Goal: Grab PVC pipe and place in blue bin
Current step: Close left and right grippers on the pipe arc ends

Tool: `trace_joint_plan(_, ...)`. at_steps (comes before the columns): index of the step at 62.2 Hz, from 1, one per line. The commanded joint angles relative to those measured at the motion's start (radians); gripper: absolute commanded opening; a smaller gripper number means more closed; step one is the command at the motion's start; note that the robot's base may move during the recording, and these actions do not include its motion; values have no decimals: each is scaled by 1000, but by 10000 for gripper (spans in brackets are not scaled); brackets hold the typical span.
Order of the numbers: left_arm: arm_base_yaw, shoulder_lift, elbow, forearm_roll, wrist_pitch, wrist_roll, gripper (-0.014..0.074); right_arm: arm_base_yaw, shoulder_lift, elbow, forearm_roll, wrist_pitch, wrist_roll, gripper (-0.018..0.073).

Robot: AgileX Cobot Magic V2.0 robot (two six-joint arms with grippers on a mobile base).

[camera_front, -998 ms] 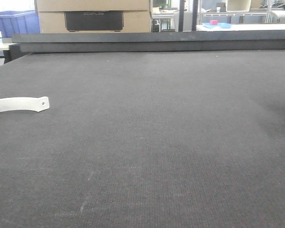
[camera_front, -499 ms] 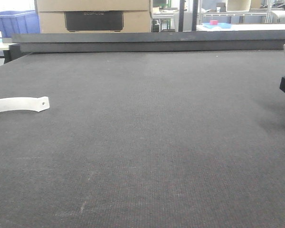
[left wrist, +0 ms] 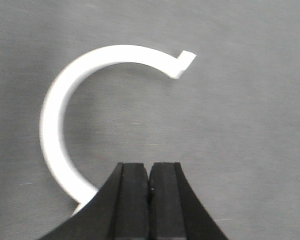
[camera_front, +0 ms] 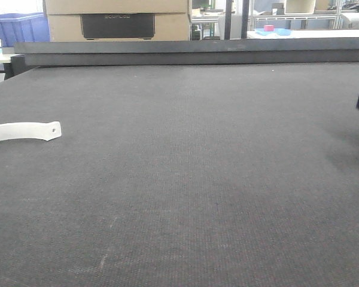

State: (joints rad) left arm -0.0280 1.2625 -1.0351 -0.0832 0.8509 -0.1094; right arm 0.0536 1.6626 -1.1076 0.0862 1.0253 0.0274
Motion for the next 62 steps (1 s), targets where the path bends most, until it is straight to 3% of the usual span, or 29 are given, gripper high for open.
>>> trace_joint_plan(1, 34, 20, -69, 63, 88, -17, -111, 1, -77, 0, -5, 21, -2, -157)
trace_joint_plan(12, 65, 114, -152, 103, 179, -1, -111, 1, -169, 0, 6, 37, -2, -157)
trace_joint_plan(20, 68, 208, -179, 130, 181, 33, -111, 1, -192, 0, 6, 37, -2, -157)
trace_joint_plan(48, 68, 388, -186, 167, 157, 24, -104, 1, -186, 2, 6, 11, -2, -162)
trace_joint_plan(53, 68, 388, -186, 167, 131, -5, -27, 1, -186, 2, 6, 8, -2, -162)
trace_joint_plan(62, 93, 408, -186, 163, 126, -28, 262, 1, -186, 2, 6, 2, -2, -162)
